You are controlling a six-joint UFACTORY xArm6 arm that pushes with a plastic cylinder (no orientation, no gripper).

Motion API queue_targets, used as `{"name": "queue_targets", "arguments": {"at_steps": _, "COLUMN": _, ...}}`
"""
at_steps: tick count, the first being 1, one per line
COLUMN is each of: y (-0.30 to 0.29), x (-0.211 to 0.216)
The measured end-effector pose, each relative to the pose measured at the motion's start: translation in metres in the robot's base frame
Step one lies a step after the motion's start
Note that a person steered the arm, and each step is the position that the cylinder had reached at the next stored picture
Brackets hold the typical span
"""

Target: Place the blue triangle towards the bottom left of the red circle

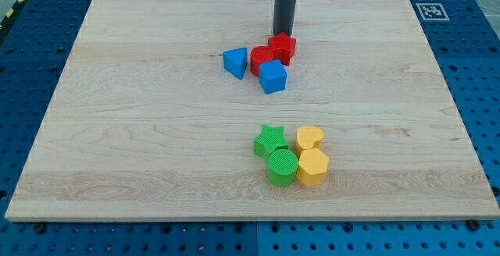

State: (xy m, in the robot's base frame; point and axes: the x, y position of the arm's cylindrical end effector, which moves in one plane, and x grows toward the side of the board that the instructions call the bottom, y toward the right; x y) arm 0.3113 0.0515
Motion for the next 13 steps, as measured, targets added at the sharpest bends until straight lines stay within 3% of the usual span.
{"name": "queue_targets", "arguments": {"at_steps": 5, "y": 0.017, "x": 0.037}}
{"name": "queue_targets", "arguments": {"at_steps": 6, "y": 0.017, "x": 0.033}}
{"name": "queue_targets", "arguments": {"at_steps": 7, "y": 0.016, "x": 0.002}}
{"name": "queue_targets", "arguments": {"at_steps": 9, "y": -0.029, "x": -0.051}}
{"name": "queue_targets", "arguments": {"at_steps": 11, "y": -0.145, "x": -0.06}}
{"name": "queue_targets", "arguments": {"at_steps": 13, "y": -0.168, "x": -0.06}}
